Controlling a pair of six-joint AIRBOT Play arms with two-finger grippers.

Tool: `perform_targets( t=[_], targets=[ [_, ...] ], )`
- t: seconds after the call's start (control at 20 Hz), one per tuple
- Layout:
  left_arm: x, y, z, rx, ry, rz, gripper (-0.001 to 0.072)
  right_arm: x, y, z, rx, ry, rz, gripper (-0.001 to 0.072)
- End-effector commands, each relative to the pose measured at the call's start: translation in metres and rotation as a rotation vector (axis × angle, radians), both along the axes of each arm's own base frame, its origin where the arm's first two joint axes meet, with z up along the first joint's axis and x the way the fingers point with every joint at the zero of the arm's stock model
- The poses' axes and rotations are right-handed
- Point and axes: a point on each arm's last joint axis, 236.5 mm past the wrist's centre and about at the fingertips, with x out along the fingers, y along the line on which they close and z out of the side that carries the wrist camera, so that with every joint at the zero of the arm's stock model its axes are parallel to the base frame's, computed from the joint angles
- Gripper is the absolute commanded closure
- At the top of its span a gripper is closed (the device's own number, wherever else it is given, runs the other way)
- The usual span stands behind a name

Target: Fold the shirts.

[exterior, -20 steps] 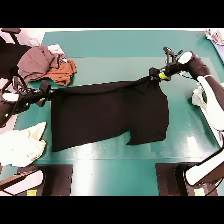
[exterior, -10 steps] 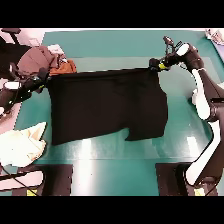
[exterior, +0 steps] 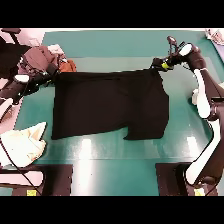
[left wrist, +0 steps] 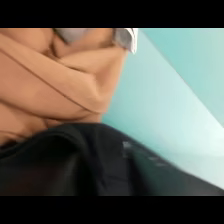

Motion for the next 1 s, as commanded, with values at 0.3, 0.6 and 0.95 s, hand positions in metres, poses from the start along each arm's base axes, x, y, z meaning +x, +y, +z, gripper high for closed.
perform_targets(
  t=[0.3, 0.6, 0.95],
  targets=[
    [-0.070, -0.005, 0.081, 0.445, 0.076, -0.355, 0.0105, -0.105, -0.066, 0.051, -0.044, 0.131, 0.059, 0.0155],
    [-0.197, 0.014, 0.024, 0.548, 0.482, -0.507, 0.0105, -0.240, -0.062, 0.008, 0.010, 0.338, 0.046, 0.0155],
    [-0.284, -0.021, -0.048, 0.384, 0.659, -0.660, 0.0105, -0.321, -0.033, -0.008, 0.148, 0.348, 0.008, 0.0155]
  ],
)
